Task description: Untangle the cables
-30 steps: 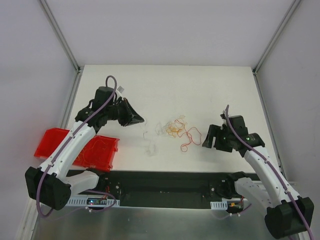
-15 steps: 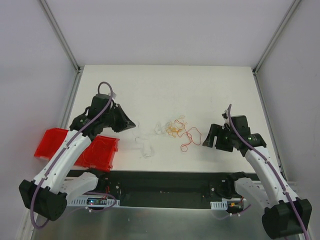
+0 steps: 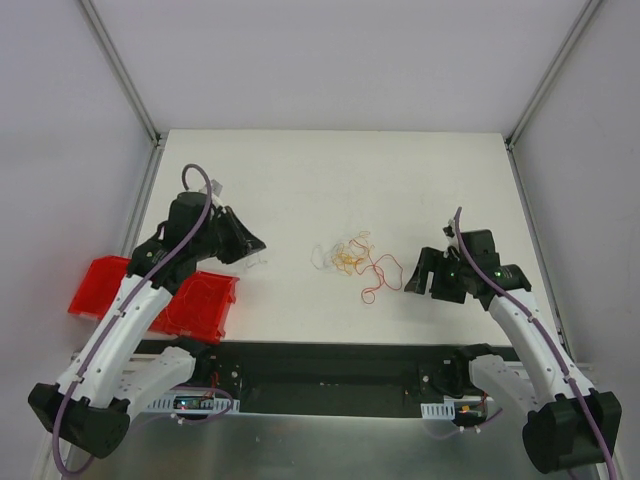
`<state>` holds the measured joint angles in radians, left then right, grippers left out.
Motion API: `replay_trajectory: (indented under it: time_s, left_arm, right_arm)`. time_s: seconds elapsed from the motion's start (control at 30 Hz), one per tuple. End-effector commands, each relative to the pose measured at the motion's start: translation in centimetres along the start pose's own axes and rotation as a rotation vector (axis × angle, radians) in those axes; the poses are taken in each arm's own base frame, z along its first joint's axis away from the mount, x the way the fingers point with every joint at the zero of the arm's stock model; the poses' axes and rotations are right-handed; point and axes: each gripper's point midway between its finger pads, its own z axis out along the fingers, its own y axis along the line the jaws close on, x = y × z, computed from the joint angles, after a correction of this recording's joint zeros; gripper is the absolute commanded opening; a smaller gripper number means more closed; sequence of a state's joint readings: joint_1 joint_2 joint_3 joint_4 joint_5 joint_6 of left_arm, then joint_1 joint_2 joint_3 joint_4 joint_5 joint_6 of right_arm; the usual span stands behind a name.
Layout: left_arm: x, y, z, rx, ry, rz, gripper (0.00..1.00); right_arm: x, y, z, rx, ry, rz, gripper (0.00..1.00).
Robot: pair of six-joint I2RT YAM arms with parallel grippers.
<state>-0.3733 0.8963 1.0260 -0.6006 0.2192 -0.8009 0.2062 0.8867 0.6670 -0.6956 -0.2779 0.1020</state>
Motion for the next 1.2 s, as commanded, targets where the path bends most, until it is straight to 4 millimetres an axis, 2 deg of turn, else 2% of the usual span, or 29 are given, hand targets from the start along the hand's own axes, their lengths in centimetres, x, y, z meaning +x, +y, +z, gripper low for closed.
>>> replay_trajectory:
  time_s: [0.0,0.1,0.3,0.4,0.5,0.57,0.83,0.93,1.0,1.1,1.17]
  left_arm:
    - [3.5,3.1,2.2,-0.082,0.129,-0.094,0.00]
    - [5.8,4.6,3.6,-0.131,0.228,-0.131,0.00]
    - [10.1,6.1,5.7,-0.202,0.423,-0.116,0.00]
    - [10.7,5.9,6.5,-0.213,0.474,-0.080,0.00]
    - [9.9,6.3,7.4,-0.245,0.447,-0.028,0.00]
    - [8.5,6.2,7.9,-0.255,0.410,0.003,0.00]
    - [4.4,10.0,10.2,-0.381,0.386,0.023,0.06]
    - [3.7,12.0,10.6,-0.463,0.404,0.037,0.05]
    - [3.3,12.6,11.0,-0.480,0.412,0.057,0.07]
    - [3.2,13.0,11.6,-0.495,0.430,0.084,0.17]
    - [3.1,13.3,11.6,-0.505,0.433,0.096,0.31]
  right_arm:
    - [-0.1,0.0,0.0,-0.012,-0.011,-0.008,0.79]
    - [-0.1,0.0,0.0,-0.008,-0.006,-0.005,0.79]
    - [-0.2,0.0,-0.1,-0.011,-0.024,-0.004,0.79]
    - [-0.1,-0.1,-0.1,-0.003,-0.007,0.001,0.79]
    - [0.1,0.0,0.0,-0.010,-0.005,0.001,0.79]
    - [0.1,0.0,-0.1,-0.012,-0.008,0.000,0.79]
    - [0.2,0.2,-0.1,-0.023,-0.005,0.000,0.79]
    - [0.2,0.3,-0.4,-0.027,-0.012,-0.004,0.79]
    - [0.2,0.4,-0.5,-0.035,-0.022,-0.005,0.79]
    - [0.3,0.5,-0.4,-0.045,-0.022,-0.008,0.79]
    - [0.3,0.6,-0.4,-0.045,-0.015,-0.009,0.79]
